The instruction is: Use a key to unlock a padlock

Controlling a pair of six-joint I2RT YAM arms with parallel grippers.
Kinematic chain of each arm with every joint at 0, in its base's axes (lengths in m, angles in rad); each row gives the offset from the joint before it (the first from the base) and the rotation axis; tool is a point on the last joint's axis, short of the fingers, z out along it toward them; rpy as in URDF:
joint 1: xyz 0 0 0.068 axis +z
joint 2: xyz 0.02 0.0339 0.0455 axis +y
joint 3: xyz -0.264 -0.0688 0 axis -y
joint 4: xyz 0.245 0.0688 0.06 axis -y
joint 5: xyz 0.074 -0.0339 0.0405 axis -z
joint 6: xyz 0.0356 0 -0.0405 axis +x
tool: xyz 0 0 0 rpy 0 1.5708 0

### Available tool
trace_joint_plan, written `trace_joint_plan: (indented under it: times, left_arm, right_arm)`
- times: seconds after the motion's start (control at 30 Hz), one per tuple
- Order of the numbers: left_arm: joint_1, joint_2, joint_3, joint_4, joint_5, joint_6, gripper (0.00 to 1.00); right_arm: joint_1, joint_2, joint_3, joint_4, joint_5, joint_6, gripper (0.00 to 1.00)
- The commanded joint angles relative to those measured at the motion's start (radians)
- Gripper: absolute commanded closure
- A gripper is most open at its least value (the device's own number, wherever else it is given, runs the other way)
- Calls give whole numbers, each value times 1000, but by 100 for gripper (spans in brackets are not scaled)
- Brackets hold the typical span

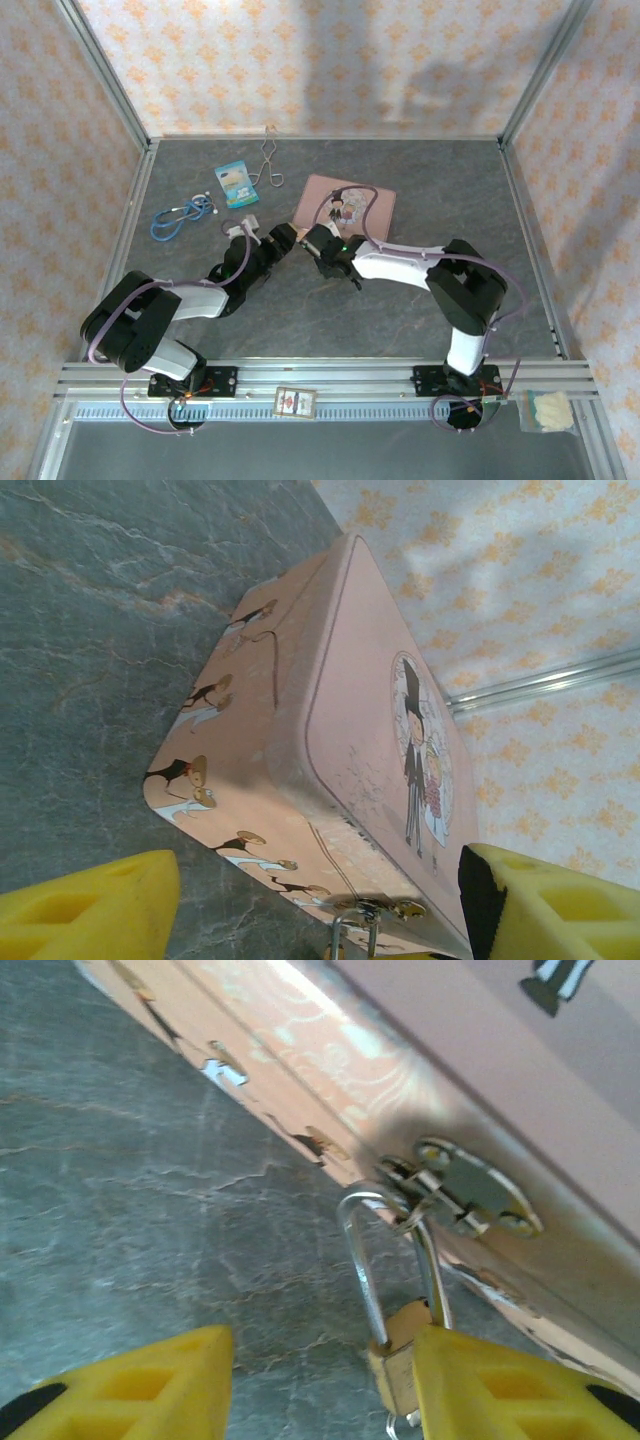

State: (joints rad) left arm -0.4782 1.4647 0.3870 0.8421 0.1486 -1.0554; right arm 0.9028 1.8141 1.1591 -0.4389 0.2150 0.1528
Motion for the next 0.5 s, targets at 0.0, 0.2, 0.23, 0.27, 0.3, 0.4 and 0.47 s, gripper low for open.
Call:
trace_joint_plan:
  times: [0.0,0.2,0.23,0.27,0.3,0.4,0.47]
  left_arm:
    - [12,16,-21,50,-6,-18,27]
    - [15,13,-32,62,-5,-26,27]
    - [16,14,-34,64,-6,-26,27]
    - [16,15,-35,68,-7,-27,27]
    - [16,17,-36,71,-7,-28,27]
    - [17,31,-34,85,1,-33,28]
    - [18,42,-33,93,9,-40,27]
  right_arm:
    - [2,43,35,-69,112,5,52]
    - [2,87,52,-89,151,17,56]
    - [2,89,46,-88,159,16,56]
    - [2,88,40,-87,167,16,56]
    - [2,89,32,-83,171,12,56]
    - [2,97,20,-78,177,1,56]
    - [2,101,21,-81,187,-3,57]
